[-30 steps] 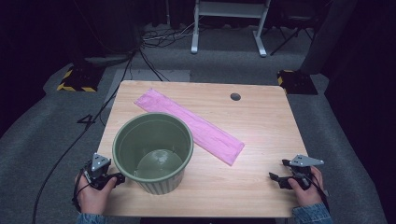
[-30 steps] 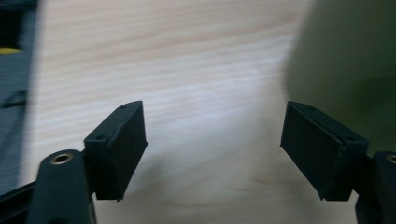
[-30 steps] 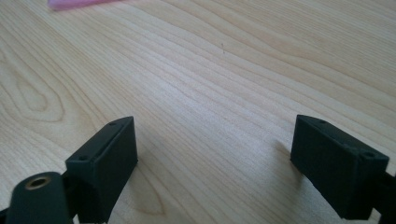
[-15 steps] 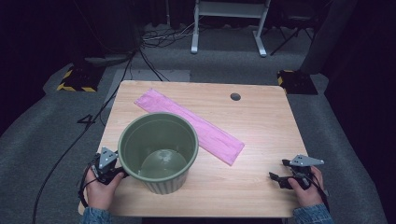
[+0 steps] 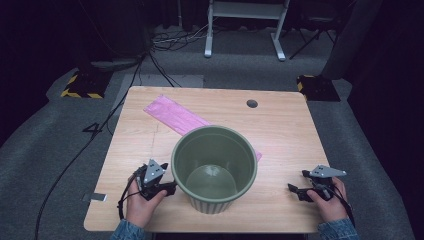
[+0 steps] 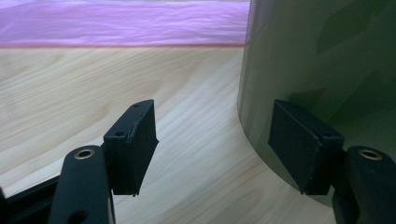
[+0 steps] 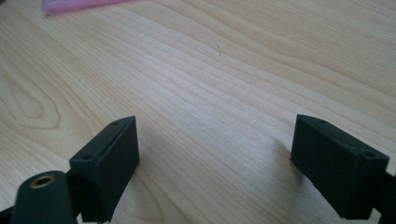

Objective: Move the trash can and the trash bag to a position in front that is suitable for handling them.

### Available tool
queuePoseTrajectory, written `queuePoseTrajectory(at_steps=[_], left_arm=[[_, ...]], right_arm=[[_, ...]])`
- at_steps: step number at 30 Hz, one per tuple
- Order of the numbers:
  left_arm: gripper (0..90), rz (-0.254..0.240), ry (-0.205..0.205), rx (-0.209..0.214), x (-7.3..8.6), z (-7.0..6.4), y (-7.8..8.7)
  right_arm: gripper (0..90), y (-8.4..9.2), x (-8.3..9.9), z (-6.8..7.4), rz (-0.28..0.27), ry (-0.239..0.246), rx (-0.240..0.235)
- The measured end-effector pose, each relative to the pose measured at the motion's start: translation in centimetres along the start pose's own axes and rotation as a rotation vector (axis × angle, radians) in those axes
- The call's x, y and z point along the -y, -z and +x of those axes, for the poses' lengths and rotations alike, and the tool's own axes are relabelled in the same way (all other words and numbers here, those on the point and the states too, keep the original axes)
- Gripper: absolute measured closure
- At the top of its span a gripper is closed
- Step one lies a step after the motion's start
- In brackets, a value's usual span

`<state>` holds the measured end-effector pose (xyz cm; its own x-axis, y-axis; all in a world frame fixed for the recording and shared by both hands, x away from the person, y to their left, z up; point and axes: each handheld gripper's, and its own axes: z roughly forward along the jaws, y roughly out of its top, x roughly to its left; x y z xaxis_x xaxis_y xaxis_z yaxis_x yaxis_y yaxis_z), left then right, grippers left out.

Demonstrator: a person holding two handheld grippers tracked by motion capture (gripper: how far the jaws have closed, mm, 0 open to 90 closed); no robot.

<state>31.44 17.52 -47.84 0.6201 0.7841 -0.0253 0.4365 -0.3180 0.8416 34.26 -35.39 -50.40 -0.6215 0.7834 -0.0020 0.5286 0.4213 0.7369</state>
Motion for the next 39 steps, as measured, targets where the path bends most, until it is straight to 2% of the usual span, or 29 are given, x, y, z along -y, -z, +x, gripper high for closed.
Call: queuePoseTrajectory(at_steps=[3, 4, 5, 7, 10, 11, 17, 21, 22, 23, 24, 27, 31, 36, 39], left_arm=[[32.7, 0.007, -0.02, 0.039, -0.4, -1.3, -1.1], [32.7, 0.007, -0.02, 0.039, -0.4, -1.3, -1.1], [33.1, 0.001, -0.038, 0.056, -0.6, -2.2, -1.5], [33.0, -0.013, -0.038, 0.076, -0.6, -2.9, -2.0], [29.8, -0.015, -0.041, 0.091, -0.6, -3.3, -2.3], [28.4, -0.008, -0.039, 0.089, -0.5, -3.2, -2.2], [27.8, 0.009, -0.019, 0.037, 0.0, -2.0, -1.2], [27.6, 0.039, -0.013, -0.006, 0.7, -1.0, -0.3], [27.6, 0.039, -0.013, -0.006, 0.7, -1.0, -0.3], [27.6, 0.035, -0.019, -0.024, 1.1, -0.7, 0.3], [28.1, 0.034, -0.005, -0.033, 1.6, -0.3, 0.8], [28.2, 0.046, 0.009, -0.054, 2.3, 0.2, 1.5], [28.2, 0.046, 0.022, -0.072, 2.8, 0.6, 2.2], [29.5, 0.051, 0.034, -0.072, 3.3, 0.7, 2.6], [29.8, 0.056, 0.039, -0.073, 3.5, 0.8, 2.8]], right_arm=[[15.5, -0.1, -0.1, 0.2, -0.001, -0.002, 0.006], [15.5, -0.1, -0.1, 0.2, -0.001, -0.002, 0.006], [15.5, -0.1, -0.1, 0.2, -0.001, 0.001, 0.005], [15.6, -0.2, -0.2, 0.3, -0.003, -0.002, 0.001], [16.3, -0.3, -0.3, 0.3, -0.006, -0.005, -0.014], [18.5, -0.4, -0.5, 0.4, -0.024, -0.009, -0.025], [17.9, -0.8, -2.9, 0.8, -0.045, 0.013, -0.044], [20.0, -2.1, -5.2, 1.5, -0.04, 0.071, -0.063], [20.0, -2.1, -5.2, 1.5, -0.04, 0.071, -0.063], [20.5, -2.6, -5.7, 1.7, -0.038, 0.083, -0.071], [22.7, -4.2, -6.9, 2.3, -0.036, 0.095, -0.098], [23.7, -6.1, -7.9, 2.8, -0.03, 0.09, -0.127], [23.8, -8.1, -9.3, 3.6, -0.032, 0.122, -0.121], [24.5, -10.4, -10.3, 4.3, -0.002, 0.149, -0.137], [24.8, -11.1, -10.3, 4.4, -0.012, 0.134, -0.143]])
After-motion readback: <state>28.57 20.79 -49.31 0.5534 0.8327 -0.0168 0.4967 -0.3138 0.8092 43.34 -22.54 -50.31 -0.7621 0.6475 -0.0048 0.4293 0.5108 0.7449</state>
